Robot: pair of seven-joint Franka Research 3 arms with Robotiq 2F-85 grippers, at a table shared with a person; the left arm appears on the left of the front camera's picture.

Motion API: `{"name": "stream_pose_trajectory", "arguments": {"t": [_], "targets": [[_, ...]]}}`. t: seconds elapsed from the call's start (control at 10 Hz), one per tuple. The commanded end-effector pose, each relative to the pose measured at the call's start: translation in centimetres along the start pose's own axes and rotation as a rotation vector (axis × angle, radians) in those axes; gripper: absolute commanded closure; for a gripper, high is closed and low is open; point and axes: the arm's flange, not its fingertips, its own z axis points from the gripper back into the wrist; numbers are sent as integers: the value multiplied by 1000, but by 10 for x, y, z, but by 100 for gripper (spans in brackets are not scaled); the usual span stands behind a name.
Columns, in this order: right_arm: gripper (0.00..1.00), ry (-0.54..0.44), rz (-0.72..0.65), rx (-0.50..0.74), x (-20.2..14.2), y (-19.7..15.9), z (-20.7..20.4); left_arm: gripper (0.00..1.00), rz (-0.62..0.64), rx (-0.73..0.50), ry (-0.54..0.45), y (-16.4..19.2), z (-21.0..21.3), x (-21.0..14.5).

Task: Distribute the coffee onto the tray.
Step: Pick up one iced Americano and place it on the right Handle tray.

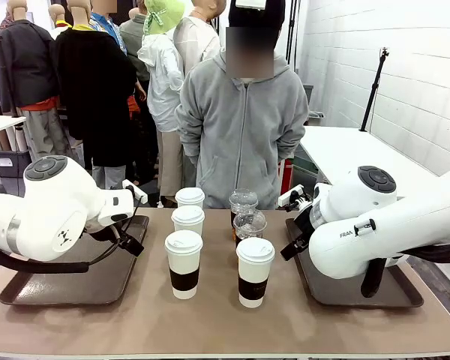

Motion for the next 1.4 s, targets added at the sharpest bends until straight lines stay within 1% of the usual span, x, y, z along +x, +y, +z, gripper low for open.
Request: {"name": "stream_pose_trajectory", "arguments": {"t": [0.0, 0.4, 0.8, 1.1, 1.3], "targets": [[0, 0, 0, 0, 0, 0, 0, 0, 0, 0, 0, 0, 0, 0], [0, 0, 0, 0, 0, 0, 0, 0, 0, 0, 0, 0, 0, 0], [0, -55, 8, -50, 9, -8, 52, 0, -46, 25, -42, -5, 52, 24], [0, -90, 48, -53, 16, -3, 94, 0, -76, 66, -68, -4, 102, 48], [0, -92, 65, -74, 19, 1, 111, 0, -92, 92, -94, -5, 126, 57]]}}
